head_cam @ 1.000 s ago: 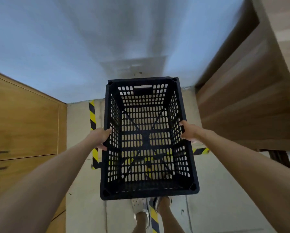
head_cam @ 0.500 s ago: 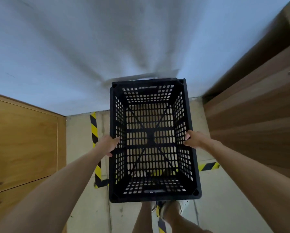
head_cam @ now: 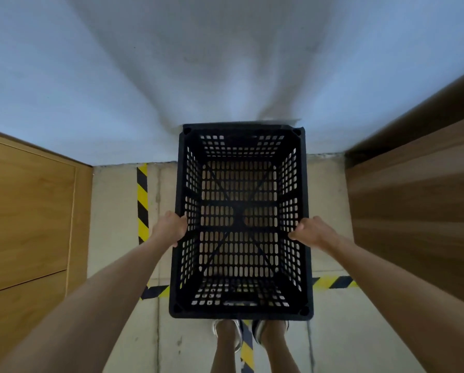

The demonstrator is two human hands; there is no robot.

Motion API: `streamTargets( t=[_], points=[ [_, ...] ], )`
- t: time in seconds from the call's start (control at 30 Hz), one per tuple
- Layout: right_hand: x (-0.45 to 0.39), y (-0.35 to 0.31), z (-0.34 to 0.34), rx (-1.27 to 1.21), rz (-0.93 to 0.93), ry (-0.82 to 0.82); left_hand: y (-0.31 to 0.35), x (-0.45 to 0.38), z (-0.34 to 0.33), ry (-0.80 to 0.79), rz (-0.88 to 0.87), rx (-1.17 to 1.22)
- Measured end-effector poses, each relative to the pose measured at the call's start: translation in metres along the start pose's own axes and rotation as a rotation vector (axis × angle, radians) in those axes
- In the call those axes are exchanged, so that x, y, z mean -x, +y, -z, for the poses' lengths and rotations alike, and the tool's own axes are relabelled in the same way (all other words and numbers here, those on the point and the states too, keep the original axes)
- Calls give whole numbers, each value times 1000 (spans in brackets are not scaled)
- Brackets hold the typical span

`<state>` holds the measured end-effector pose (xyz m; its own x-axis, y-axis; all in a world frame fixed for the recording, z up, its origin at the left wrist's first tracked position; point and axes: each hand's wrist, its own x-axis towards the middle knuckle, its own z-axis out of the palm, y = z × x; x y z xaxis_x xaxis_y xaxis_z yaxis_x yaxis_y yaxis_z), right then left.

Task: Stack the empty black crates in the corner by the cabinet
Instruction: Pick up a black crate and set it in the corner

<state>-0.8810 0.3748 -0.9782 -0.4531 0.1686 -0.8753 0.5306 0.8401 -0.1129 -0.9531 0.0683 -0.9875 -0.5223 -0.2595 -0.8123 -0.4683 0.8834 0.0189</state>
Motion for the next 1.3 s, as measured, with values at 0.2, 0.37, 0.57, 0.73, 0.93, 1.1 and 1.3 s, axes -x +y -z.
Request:
streamTargets(
  t=[0.2,0.37,0.57,0.73,0.93,1.1,1.3],
  points=[
    [-36,4,-10,55,13,-44,-1,-33,-25,13,43,-38],
    [-59,9,-17,41,52,-65,3,-53,-34,-37,106,26],
    [-69,5,-14,21,24,-147,0,-57,-31,-138,70,-18],
    [-54,-22,5,291,44,-93,28,-28,7,-88,-132,-115],
    [5,-58,68,310,302,183,68,42,61,19,-434,-360],
    [84,-64,135,295,366,281,95,122,117,111,-549,-462],
    [200,-52,188,300,325,409,120,226,194,195,-692,-594]
  ],
)
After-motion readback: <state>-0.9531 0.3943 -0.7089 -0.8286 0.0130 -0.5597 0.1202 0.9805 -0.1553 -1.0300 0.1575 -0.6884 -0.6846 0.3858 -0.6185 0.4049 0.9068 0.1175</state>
